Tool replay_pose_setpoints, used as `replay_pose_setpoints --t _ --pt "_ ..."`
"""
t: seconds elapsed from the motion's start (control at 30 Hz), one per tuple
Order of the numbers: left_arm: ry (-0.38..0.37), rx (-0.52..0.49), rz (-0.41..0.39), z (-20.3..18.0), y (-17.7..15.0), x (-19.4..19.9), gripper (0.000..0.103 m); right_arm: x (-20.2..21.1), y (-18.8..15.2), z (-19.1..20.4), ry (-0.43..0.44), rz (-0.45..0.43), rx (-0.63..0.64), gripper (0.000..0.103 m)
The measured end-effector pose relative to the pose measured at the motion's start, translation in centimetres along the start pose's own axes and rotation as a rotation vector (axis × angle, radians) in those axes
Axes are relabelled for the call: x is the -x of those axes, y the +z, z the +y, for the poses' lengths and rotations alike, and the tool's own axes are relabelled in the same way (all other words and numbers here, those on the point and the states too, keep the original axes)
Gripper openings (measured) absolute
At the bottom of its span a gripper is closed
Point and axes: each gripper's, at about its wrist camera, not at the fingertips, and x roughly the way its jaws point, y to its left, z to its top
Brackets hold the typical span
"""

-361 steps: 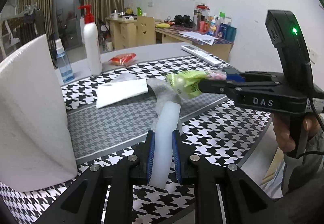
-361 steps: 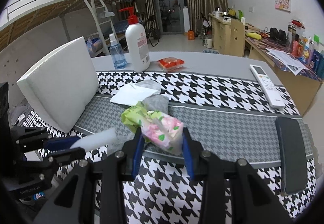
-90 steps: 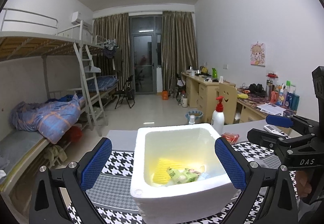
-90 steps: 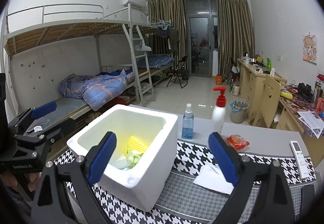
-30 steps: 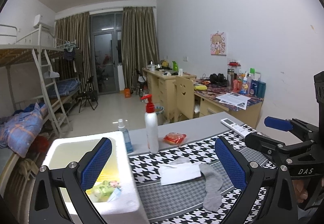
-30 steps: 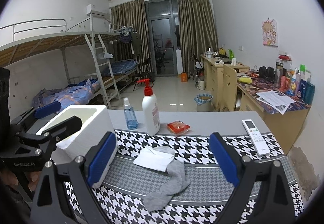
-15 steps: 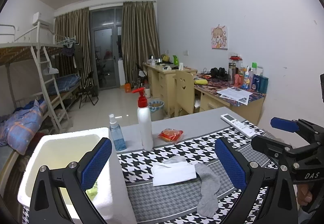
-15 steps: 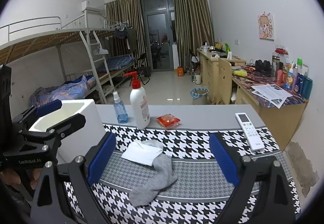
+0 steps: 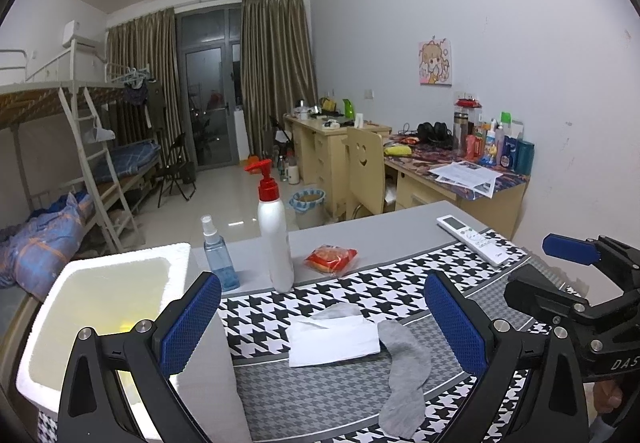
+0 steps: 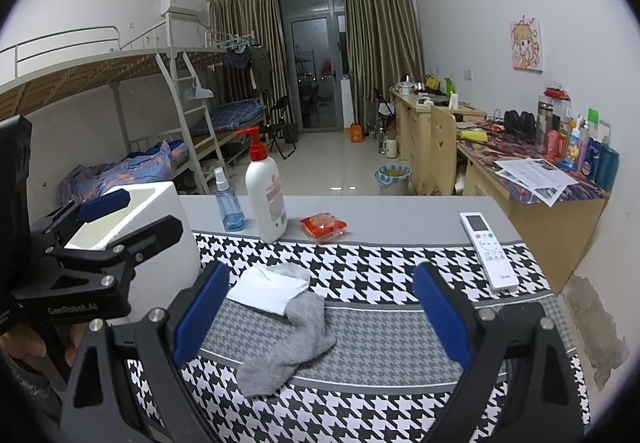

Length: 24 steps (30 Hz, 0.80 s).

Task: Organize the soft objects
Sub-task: 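Move both open grippers over the grey cloth and white tissue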

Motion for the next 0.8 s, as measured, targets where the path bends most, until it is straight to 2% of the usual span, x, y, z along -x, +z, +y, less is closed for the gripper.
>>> replay_pose_setpoints --t 0.8 --pt "0.006 0.006 0.091 -1.9 -1.1 -3.9 0.102 -2.0 -2.0 -2.1 0.004 0.084 -0.016 0.096"
